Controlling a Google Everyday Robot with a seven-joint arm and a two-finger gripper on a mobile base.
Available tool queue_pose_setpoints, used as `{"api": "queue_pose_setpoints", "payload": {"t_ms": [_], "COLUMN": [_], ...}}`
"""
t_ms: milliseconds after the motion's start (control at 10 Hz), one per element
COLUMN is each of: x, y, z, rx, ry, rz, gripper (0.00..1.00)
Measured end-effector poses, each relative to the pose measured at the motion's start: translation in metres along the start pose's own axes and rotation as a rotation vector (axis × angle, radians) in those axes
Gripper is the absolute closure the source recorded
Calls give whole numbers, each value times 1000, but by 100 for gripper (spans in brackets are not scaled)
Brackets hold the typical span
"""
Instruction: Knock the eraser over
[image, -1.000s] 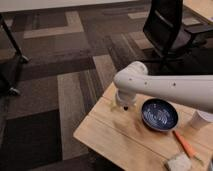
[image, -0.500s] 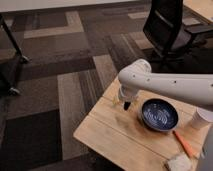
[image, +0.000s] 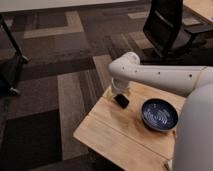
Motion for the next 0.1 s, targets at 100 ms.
{"api": "queue_pose_setpoints", "payload": {"t_ms": [100], "x": [0], "y": [-2], "z": [0], "rx": [1], "ry": [-1], "rz": [3], "gripper": [35]}}
